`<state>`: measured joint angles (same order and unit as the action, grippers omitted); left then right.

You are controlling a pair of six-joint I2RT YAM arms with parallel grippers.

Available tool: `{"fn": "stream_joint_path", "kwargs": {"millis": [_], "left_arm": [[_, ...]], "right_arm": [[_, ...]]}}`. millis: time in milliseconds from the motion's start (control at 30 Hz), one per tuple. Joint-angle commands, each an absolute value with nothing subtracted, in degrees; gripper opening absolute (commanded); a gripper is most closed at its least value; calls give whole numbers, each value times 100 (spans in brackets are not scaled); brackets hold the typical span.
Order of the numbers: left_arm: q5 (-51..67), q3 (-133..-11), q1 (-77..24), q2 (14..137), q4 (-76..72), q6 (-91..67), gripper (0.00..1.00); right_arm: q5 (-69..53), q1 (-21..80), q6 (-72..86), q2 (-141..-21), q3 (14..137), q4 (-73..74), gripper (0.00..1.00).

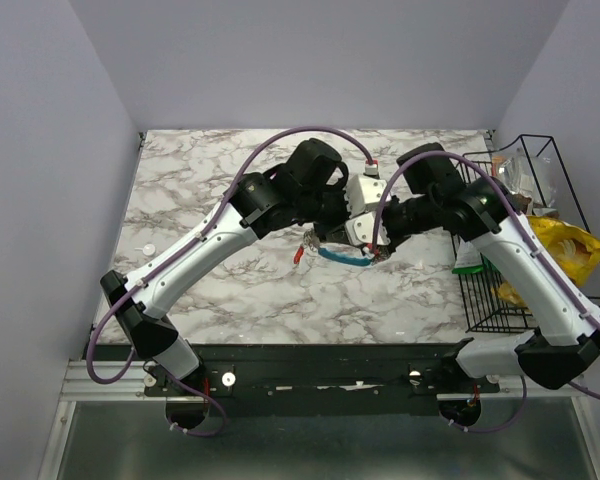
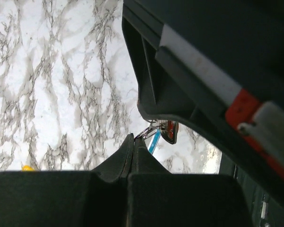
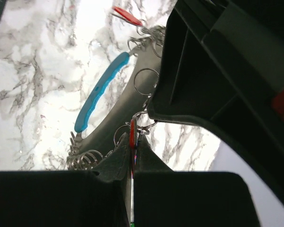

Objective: Remove the keys from the keyring

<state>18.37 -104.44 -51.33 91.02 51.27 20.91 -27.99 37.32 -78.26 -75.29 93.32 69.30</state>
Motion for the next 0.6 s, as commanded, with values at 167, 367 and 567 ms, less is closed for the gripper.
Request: {"fn": "stream_joint_path", "kwargs": {"millis": [167,367,567], "left_arm": [[695,-10739,-5168,9018,4852,2838,0],[387,-10934,-5194,9009,4799,3120,0],[527,-10723,-5194,8886,4887,3147,0]], "right_arm": [[-3999,3762,-7972,-7463,9152,8149,1],[-3569,3762,-7506,-6952,8947,7163,1],[-4077,3770,-6638,-6785,9746,6987,1]]}}
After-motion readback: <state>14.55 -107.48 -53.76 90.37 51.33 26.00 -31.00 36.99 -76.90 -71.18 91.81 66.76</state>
